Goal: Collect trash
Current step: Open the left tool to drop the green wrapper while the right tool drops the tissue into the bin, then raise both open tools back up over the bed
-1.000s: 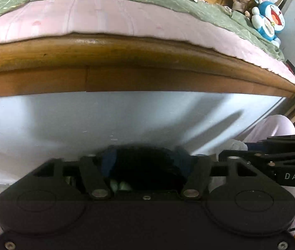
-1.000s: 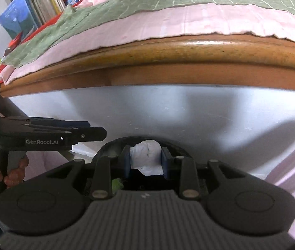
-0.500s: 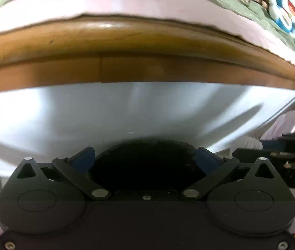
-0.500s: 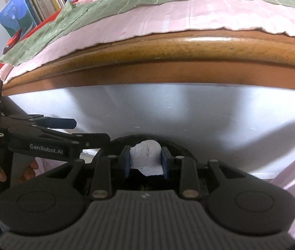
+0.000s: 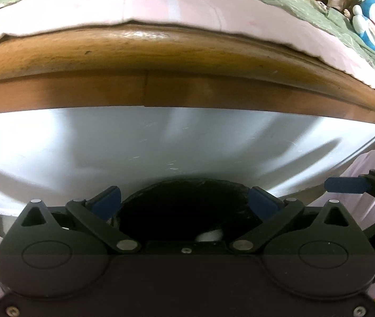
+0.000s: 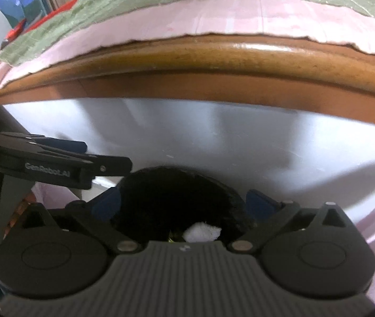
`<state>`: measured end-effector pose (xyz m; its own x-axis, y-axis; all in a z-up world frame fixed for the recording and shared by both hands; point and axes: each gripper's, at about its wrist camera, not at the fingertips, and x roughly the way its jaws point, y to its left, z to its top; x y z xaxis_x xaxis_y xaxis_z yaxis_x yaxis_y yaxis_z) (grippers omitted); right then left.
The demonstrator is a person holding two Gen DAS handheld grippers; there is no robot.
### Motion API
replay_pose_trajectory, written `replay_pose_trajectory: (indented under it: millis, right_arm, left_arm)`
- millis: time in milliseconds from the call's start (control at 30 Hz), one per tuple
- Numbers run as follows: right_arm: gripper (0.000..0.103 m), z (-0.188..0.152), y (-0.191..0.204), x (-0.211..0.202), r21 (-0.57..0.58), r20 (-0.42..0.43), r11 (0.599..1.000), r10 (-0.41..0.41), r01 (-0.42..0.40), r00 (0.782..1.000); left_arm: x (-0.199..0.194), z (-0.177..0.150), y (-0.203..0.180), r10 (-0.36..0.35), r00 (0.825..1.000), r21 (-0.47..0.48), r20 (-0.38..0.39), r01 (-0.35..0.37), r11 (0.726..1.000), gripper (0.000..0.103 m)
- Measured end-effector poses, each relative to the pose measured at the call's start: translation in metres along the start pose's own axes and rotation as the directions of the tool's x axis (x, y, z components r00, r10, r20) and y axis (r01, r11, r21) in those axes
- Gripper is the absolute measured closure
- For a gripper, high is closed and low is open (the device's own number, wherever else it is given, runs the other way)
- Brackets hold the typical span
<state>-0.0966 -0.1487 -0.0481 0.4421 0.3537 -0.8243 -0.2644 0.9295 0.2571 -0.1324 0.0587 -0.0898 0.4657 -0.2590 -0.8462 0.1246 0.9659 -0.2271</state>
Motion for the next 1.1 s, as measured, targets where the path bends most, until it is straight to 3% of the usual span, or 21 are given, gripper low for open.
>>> replay_pose_trajectory:
  millis: [200, 467, 633, 933, 1100]
  right_arm:
    - [0.0, -0.001, -0.009, 0.005, 0.067, -0.032, 0.998, 0.002, 0.0, 0.999]
    - [0.0, -0.001, -0.009, 0.001, 0.064, -0.036, 0.997, -0.036, 0.039, 0.999]
    - [0.0, 0.003, -0.006, -0.009, 0.06, 0.005, 0.998, -0.038, 0.037, 0.999]
    - [0.0, 0.019, -0.003, -0.05, 0.032, 0.133, 0.999, -0.046, 0.042, 0.99]
    - [0.0, 0.033, -0.003, -0.075, 0.008, 0.218, 0.999, -0.054, 0.053, 0.975]
  left_arm:
    - [0.003, 0.001, -0.003, 0.006, 1.0, -0.007, -0.01, -0.007, 1.0, 0.0]
    - [0.002, 0.002, -0.005, 0.029, 1.0, 0.011, -0.004, -0.029, 1.0, 0.0]
    - [-0.011, 0.005, -0.008, 0.029, 1.0, 0.027, 0.012, -0.029, 0.999, 0.0]
    - [-0.062, 0.017, -0.024, 0.031, 0.987, 0.093, 0.159, -0.046, 0.995, 0.0]
    - [-0.086, 0.027, -0.026, -0.023, 0.978, 0.105, 0.208, 0.001, 0.994, 0.0]
